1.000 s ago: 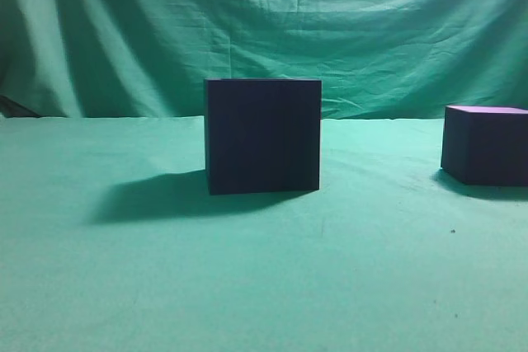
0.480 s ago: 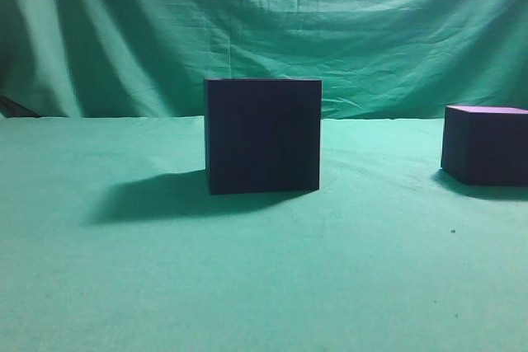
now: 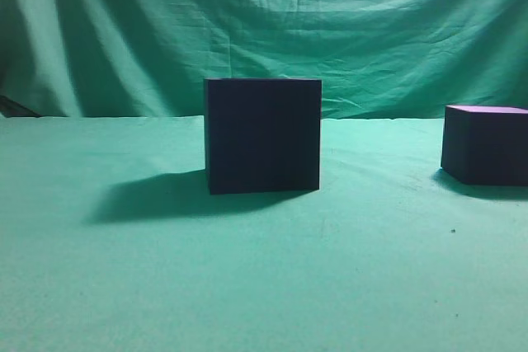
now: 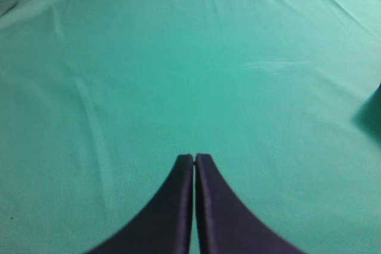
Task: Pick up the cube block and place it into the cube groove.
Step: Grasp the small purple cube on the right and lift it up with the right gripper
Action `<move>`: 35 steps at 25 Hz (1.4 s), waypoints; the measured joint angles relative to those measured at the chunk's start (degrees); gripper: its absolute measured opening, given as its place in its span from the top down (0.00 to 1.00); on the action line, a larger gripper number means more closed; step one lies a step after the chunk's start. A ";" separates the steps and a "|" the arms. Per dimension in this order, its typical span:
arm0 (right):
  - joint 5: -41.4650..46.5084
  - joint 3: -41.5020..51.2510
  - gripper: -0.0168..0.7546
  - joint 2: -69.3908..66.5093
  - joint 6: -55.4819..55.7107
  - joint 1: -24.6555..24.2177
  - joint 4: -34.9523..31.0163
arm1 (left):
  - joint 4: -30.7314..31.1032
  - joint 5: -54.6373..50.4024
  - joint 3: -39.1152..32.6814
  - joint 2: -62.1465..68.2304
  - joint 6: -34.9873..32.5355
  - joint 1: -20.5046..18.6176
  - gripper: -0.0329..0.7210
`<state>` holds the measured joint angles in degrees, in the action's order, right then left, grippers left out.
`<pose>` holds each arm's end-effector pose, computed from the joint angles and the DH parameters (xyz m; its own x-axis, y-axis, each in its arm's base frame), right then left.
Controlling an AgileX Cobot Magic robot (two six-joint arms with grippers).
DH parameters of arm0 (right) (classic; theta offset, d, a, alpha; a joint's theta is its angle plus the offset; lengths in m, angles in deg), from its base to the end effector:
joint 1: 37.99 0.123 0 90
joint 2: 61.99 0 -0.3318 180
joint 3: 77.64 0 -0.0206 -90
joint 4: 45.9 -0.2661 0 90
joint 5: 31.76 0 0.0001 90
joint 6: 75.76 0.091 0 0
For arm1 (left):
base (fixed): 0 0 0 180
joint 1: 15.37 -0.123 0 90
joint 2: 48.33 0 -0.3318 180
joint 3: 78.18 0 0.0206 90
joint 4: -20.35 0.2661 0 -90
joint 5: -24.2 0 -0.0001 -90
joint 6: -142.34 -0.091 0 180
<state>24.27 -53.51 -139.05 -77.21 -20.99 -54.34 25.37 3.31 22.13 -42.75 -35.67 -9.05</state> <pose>0.2129 0.0767 0.3318 -0.8976 -0.2149 -0.3848 -0.2848 0.9491 0.1343 0.0208 0.0006 0.1724 -0.2713 0.0774 -0.9594 0.0931 0.9942 0.0539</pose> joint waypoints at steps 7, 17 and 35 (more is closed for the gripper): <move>3.04 -7.90 0.92 -13.73 6.22 2.12 7.39 | 0.00 0.00 0.00 0.00 0.00 0.00 0.96; -2.84 -10.91 0.41 -21.72 6.94 2.12 7.39 | 0.00 0.00 0.00 0.00 0.00 0.00 0.96; -8.06 -10.91 0.26 -31.29 10.94 2.12 7.39 | 0.00 0.00 0.00 0.00 0.00 0.00 0.96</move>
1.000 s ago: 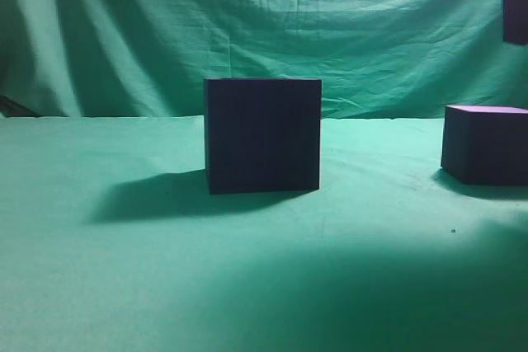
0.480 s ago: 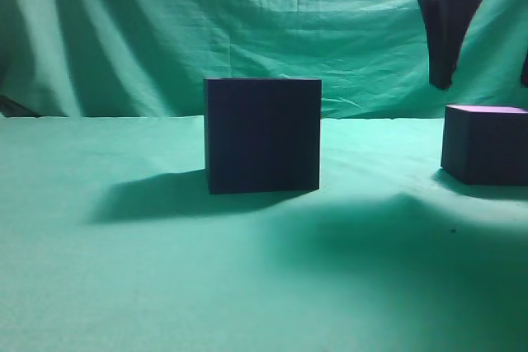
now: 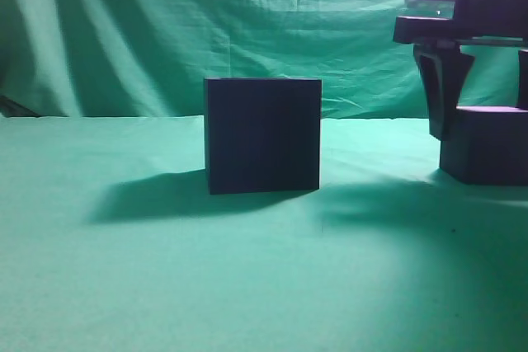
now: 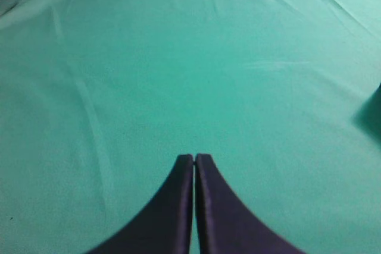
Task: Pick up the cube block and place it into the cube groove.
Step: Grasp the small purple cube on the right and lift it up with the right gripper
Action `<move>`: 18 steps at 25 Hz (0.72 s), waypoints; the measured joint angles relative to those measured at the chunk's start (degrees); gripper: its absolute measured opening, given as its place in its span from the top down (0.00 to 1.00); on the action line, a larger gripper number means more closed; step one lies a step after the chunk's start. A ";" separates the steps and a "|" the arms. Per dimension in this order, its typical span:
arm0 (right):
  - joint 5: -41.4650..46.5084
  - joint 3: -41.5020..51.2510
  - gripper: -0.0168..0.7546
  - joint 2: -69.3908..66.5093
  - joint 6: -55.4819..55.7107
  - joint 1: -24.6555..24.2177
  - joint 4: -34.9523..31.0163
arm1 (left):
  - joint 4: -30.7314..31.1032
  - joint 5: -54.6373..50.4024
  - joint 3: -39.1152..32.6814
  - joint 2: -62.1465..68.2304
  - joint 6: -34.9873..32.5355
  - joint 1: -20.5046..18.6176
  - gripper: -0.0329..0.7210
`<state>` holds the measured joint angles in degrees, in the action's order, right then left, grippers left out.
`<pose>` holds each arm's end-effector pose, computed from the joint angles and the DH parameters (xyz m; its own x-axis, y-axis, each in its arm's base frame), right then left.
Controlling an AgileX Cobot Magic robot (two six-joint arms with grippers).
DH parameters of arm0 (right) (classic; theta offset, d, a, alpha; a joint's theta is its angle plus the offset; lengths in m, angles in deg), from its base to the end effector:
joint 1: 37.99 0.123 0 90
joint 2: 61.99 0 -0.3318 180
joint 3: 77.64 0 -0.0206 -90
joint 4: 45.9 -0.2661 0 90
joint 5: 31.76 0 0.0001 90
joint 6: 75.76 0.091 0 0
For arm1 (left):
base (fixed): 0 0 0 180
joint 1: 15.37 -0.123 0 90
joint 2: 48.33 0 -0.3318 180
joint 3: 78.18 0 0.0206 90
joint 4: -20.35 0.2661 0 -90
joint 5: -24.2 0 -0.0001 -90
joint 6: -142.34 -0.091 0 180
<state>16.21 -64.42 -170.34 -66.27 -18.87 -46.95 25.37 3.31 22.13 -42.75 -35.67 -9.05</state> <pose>0.3382 0.1186 0.2267 -0.9728 -0.1500 -0.1764 -0.1602 0.9860 0.0453 0.0208 0.0006 0.1724 -0.2713 0.0774 -0.9594 0.0931 0.9942 0.0539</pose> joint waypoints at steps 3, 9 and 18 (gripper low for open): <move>0.41 -0.25 0.42 -0.12 0.09 0.00 0.02 | 0.00 0.00 0.00 0.00 0.00 0.00 0.96; 7.76 -6.75 0.42 -0.12 0.22 0.00 0.46 | 0.00 0.00 0.00 0.00 0.00 0.00 0.96; 19.32 -22.39 0.42 2.88 0.22 8.16 -3.26 | 0.00 0.00 0.00 0.00 0.00 0.00 0.96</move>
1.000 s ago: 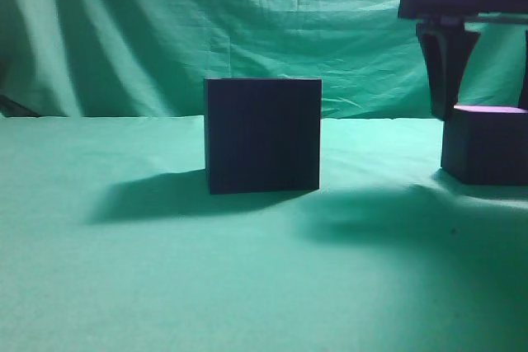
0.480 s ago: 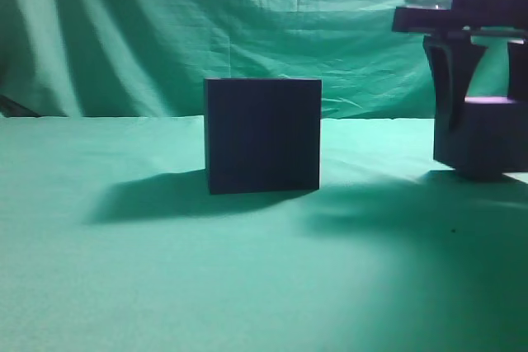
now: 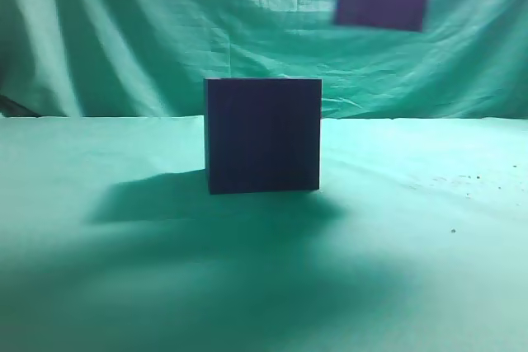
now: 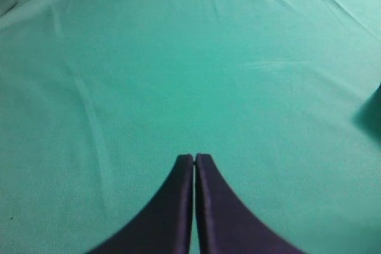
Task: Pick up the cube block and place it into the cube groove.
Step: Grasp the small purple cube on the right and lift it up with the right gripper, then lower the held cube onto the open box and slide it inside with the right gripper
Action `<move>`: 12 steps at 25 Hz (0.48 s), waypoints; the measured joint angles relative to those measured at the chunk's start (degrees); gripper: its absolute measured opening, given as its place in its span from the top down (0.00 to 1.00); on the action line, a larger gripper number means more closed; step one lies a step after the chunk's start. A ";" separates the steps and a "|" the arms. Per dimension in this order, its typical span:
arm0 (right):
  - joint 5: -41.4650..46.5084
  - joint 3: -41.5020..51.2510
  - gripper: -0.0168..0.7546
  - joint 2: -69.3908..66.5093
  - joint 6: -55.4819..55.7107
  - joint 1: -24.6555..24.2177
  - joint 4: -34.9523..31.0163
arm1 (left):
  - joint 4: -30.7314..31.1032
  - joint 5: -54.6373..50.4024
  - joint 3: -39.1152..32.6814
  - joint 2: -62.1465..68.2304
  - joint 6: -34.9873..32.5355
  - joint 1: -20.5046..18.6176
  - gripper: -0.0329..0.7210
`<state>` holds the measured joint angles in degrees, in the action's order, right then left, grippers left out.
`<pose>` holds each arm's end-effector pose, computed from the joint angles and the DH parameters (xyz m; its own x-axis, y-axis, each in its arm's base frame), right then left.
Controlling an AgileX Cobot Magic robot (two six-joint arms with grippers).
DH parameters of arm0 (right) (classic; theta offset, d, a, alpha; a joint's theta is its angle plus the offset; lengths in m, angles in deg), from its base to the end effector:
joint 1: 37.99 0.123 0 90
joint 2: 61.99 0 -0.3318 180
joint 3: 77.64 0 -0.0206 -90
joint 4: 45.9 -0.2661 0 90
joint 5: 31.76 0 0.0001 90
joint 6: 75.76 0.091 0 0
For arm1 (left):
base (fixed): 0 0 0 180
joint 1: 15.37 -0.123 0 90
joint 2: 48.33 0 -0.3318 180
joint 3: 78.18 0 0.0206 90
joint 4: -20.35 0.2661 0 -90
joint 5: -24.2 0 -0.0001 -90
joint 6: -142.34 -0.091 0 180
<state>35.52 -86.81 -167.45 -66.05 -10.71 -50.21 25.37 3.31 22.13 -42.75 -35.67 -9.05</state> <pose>0.3356 0.1802 0.3470 -0.9291 -0.2577 -0.2651 -0.2973 0.9471 0.1212 0.0208 0.0006 0.1724 -0.2713 0.0774 -0.9594 0.0931 0.9942 0.0539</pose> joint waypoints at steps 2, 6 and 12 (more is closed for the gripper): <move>0.48 -1.89 0.42 0.00 0.14 4.02 -0.35 | 0.00 0.00 0.00 0.00 0.00 0.00 0.96; -0.91 -3.53 0.42 -0.57 2.08 10.90 -1.09 | 0.00 0.00 0.00 0.00 0.00 0.00 0.96; -0.87 -5.78 0.42 -5.17 3.45 14.62 -1.18 | 0.00 0.00 0.00 0.00 0.00 0.00 0.96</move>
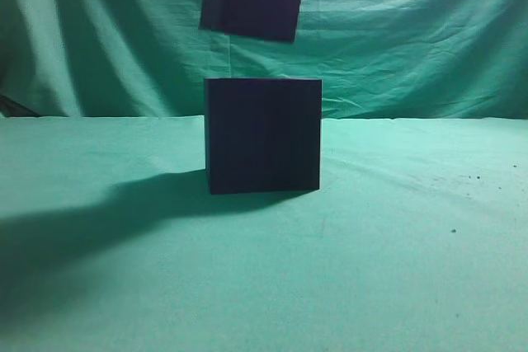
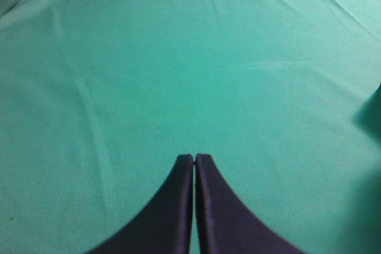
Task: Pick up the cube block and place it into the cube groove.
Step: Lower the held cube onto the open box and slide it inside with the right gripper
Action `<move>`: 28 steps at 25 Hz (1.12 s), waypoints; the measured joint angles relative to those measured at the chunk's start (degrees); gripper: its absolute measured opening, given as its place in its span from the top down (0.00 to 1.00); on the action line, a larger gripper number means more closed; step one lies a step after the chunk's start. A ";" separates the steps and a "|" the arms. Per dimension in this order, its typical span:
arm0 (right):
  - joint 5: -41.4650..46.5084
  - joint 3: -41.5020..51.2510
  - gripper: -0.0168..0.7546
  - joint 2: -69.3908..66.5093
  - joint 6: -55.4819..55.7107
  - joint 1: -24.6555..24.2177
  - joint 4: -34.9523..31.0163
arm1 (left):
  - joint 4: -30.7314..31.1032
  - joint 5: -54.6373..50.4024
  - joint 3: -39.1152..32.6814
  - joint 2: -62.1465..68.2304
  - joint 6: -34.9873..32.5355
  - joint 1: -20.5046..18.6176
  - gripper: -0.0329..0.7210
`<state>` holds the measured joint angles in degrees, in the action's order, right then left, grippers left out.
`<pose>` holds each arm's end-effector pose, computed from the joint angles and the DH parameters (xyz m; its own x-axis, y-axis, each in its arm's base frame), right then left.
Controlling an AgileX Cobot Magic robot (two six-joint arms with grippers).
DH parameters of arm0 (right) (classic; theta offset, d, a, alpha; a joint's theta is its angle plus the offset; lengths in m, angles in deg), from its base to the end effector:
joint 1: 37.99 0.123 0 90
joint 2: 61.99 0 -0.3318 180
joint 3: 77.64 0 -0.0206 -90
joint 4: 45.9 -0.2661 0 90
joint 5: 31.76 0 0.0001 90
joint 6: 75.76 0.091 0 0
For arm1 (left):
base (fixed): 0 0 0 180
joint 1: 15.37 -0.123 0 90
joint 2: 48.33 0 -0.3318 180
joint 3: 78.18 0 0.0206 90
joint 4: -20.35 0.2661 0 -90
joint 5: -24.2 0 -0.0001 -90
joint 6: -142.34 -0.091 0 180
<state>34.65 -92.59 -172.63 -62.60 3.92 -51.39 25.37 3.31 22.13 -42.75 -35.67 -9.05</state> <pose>0.3011 0.2809 0.3414 -0.8641 -0.4210 -0.2758 -0.4735 0.8657 0.1623 0.0208 0.0006 0.1724 -0.2713 0.0774 -0.9594 0.0931 0.9942 0.0539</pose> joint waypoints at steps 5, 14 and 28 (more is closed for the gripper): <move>0.43 -0.82 0.42 -2.30 1.20 0.11 1.50 | 0.00 0.00 0.00 0.00 0.00 0.00 0.96; 0.71 -1.25 0.42 -4.58 5.78 0.11 4.84 | 0.00 0.00 0.00 0.00 0.00 0.00 0.96; -2.93 -1.50 0.42 -5.28 8.57 0.11 4.88 | 0.00 0.00 0.00 0.00 0.00 0.00 0.96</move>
<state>31.72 -94.09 -177.91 -54.03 4.03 -46.51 25.37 3.31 22.13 -42.75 -35.67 -9.05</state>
